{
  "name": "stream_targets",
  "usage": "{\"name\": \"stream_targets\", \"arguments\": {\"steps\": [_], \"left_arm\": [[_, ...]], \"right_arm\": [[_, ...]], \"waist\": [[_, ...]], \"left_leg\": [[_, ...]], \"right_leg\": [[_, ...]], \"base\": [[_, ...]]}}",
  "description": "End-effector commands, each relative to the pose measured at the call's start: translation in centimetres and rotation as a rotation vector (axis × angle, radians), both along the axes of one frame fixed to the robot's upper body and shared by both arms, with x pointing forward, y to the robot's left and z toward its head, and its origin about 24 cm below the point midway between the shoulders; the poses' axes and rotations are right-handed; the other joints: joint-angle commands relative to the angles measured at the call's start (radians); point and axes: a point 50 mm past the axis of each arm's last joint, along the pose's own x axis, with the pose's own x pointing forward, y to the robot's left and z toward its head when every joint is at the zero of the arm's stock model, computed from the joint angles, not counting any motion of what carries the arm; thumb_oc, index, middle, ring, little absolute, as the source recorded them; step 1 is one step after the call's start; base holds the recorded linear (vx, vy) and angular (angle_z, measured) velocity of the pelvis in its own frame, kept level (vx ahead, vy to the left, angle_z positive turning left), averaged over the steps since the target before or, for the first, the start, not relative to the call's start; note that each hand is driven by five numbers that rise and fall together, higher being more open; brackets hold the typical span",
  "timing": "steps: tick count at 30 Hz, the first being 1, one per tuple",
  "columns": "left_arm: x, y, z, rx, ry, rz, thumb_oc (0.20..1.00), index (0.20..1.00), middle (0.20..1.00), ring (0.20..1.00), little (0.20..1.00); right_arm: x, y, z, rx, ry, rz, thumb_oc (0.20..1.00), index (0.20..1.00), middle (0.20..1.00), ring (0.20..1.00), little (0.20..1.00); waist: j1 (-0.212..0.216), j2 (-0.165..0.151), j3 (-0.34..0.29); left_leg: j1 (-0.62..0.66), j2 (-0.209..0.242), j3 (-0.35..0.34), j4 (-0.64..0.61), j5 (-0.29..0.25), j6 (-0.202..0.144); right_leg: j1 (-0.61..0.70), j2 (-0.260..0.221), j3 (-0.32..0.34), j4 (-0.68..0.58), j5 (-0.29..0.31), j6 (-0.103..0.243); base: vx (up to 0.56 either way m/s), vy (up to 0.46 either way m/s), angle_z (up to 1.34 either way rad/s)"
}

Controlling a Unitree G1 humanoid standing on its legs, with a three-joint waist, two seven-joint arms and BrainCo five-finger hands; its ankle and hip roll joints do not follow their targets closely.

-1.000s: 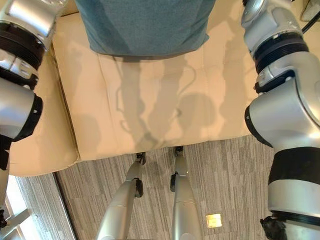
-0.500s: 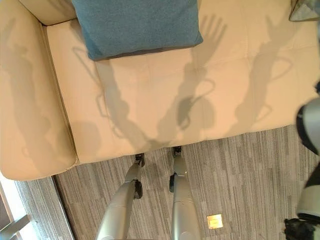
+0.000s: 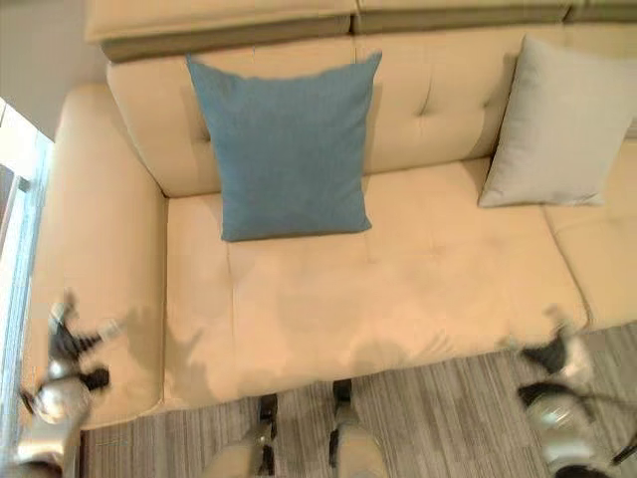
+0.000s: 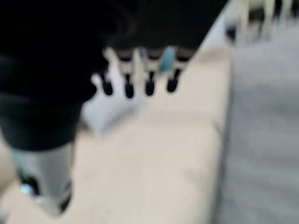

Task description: Pick up all the scattered cushions and arrange them neatly on the sofa.

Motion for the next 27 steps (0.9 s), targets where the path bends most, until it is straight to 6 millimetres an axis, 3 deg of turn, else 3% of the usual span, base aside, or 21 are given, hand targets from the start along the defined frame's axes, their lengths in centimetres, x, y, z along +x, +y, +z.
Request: {"name": "stream_targets", "arguments": {"steps": [1,2,3,4,5,6,8,12,15,17,19,20,24,26,27], "left_arm": [[0.2,-0.5,-2.1,-0.053,0.124,-0.033,1.0,1.0,1.0,1.0,1.0],[-3.2,-2.8,-5.1,-0.13,0.314,-0.029,1.0,1.0,1.0,1.0,1.0],[-4.6,-3.4,-5.9,-0.143,0.395,-0.018,1.0,1.0,1.0,1.0,1.0],[-4.6,-3.3,-5.9,-0.143,0.394,-0.018,1.0,1.0,1.0,1.0,1.0],[-6.7,-4.1,-6.8,-0.184,0.487,0.018,1.0,1.0,1.0,1.0,1.0],[-7.3,-4.8,-7.2,-0.166,0.543,-0.058,1.0,1.0,1.0,1.0,1.0],[-8.3,-5.3,-7.6,-0.201,0.581,-0.042,1.0,1.0,1.0,1.0,1.0],[-8.5,-6.1,-7.8,-0.226,0.589,-0.066,1.0,1.0,1.0,1.0,1.0],[-6.9,-6.3,-7.6,-0.206,0.557,-0.139,1.0,1.0,1.0,1.0,1.0],[-5.4,-6.2,-7.2,-0.19,0.518,-0.157,1.0,1.0,1.0,1.0,1.0],[-5.1,-6.3,-7.2,-0.188,0.51,-0.167,1.0,1.0,1.0,1.0,1.0],[-3.4,-6.4,-6.8,-0.167,0.484,-0.212,1.0,1.0,1.0,1.0,1.0],[-3.4,-5.9,-6.7,-0.17,0.488,-0.197,1.0,1.0,1.0,1.0,1.0],[-3.6,-5.6,-6.7,-0.185,0.482,-0.157,1.0,1.0,1.0,1.0,1.0],[-3.0,-5.6,-6.5,-0.193,0.458,-0.153,1.0,1.0,1.0,1.0,1.0]], "right_arm": [[-0.5,-0.1,-1.6,0.036,0.11,0.032,1.0,1.0,1.0,1.0,1.0],[-4.0,2.2,-5.3,0.134,0.286,-0.002,1.0,1.0,1.0,1.0,1.0],[-5.5,3.3,-6.5,0.169,0.367,-0.011,1.0,1.0,1.0,1.0,1.0],[-5.5,3.3,-6.5,0.169,0.367,-0.01,1.0,1.0,1.0,1.0,1.0],[-7.5,5.0,-8.0,0.242,0.448,-0.049,1.0,1.0,1.0,1.0,1.0],[-8.2,5.9,-8.6,0.261,0.497,-0.042,1.0,1.0,1.0,1.0,1.0],[-9.6,6.8,-9.3,0.3,0.558,-0.05,1.0,1.0,1.0,1.0,1.0],[-11.0,8.2,-10.0,0.336,0.637,-0.025,1.0,1.0,1.0,1.0,1.0],[-10.8,7.1,-9.7,0.338,0.646,-0.053,1.0,1.0,1.0,1.0,1.0],[-9.6,6.5,-9.4,0.331,0.614,-0.065,1.0,1.0,1.0,1.0,1.0],[-9.3,6.3,-9.3,0.329,0.61,-0.069,1.0,1.0,1.0,1.0,1.0],[-7.9,6.1,-9.0,0.33,0.582,-0.063,1.0,1.0,1.0,1.0,1.0],[-7.1,6.0,-8.8,0.357,0.558,-0.071,1.0,1.0,1.0,1.0,1.0],[-6.3,5.8,-8.6,0.35,0.539,-0.066,1.0,1.0,1.0,1.0,1.0],[-5.1,5.5,-8.2,0.341,0.506,-0.055,1.0,1.0,1.0,1.0,1.0]], "waist": [[0.021,-0.029,-0.003],[0.03,-0.031,-0.014],[0.033,-0.034,-0.029],[0.033,-0.034,-0.027],[0.043,-0.039,-0.044],[0.044,-0.04,-0.048],[0.051,-0.042,-0.056],[0.068,-0.051,-0.058],[0.072,-0.059,-0.05],[0.071,-0.061,-0.044],[0.073,-0.062,-0.042],[0.085,-0.052,-0.01],[0.121,-0.044,-0.027],[0.178,-0.083,-0.049],[0.199,-0.103,-0.047]], "left_leg": [[0.029,0.005,-0.017,0.065,-0.133,-0.022],[0.072,0.005,-0.018,0.057,-0.144,-0.018],[0.083,0.003,-0.02,0.05,-0.142,-0.017],[0.086,0.003,-0.02,0.048,-0.142,-0.017],[0.115,-0.002,-0.018,0.034,-0.145,-0.014],[0.126,-0.001,-0.017,0.028,-0.147,-0.014],[0.146,-0.006,-0.016,0.021,-0.15,-0.01],[0.177,-0.019,-0.014,0.025,-0.166,0.007],[0.182,-0.034,-0.018,0.018,-0.166,0.018],[0.172,-0.04,-0.02,0.011,-0.162,0.023],[0.166,-0.041,-0.022,0.011,-0.158,0.027],[0.138,-0.027,-0.02,0.026,-0.137,0.04],[0.083,-0.007,-0.028,0.052,-0.098,0.051],[0.025,-0.012,-0.005,0.077,-0.081,0.042],[-0.048,-0.001,0.019,0.12,-0.051,0.02]], "right_leg": [[0.106,-0.055,-0.068,0.022,-0.088,0.083],[0.144,-0.05,-0.069,0.022,-0.098,0.081],[0.152,-0.051,-0.074,0.022,-0.1,0.081],[0.154,-0.051,-0.074,0.022,-0.101,0.081],[0.177,-0.05,-0.078,0.022,-0.108,0.08],[0.18,-0.051,-0.081,0.027,-0.105,0.083],[0.194,-0.051,-0.084,0.027,-0.108,0.085],[0.21,-0.065,-0.09,0.048,-0.112,0.092],[0.196,-0.079,-0.085,0.061,-0.092,0.104],[0.163,-0.088,-0.079,0.073,-0.069,0.118],[0.149,-0.093,-0.081,0.08,-0.063,0.125],[0.11,-0.096,-0.103,0.236,-0.114,0.12],[0.167,-0.031,-0.094,0.463,-0.228,0.089],[0.272,-0.033,-0.119,0.383,-0.248,0.084],[0.325,0.007,-0.095,0.244,-0.31,0.051]], "base": [[0.02,0.06,0.02],[0.02,0.051,0.03],[0.01,0.048,0.01],[0.01,0.046,0.06],[-0.03,0.05,0.07],[-0.03,0.063,0.07],[-0.03,0.044,0.05],[-0.04,0.099,-0.07],[-0.09,0.111,-0.13],[-0.16,0.104,-0.11],[-0.21,0.075,-0.13],[-0.34,0.103,-0.28],[-0.33,0.02,-0.15],[-0.45,-0.235,-0.15],[-0.41,-0.235,-0.54]]}}
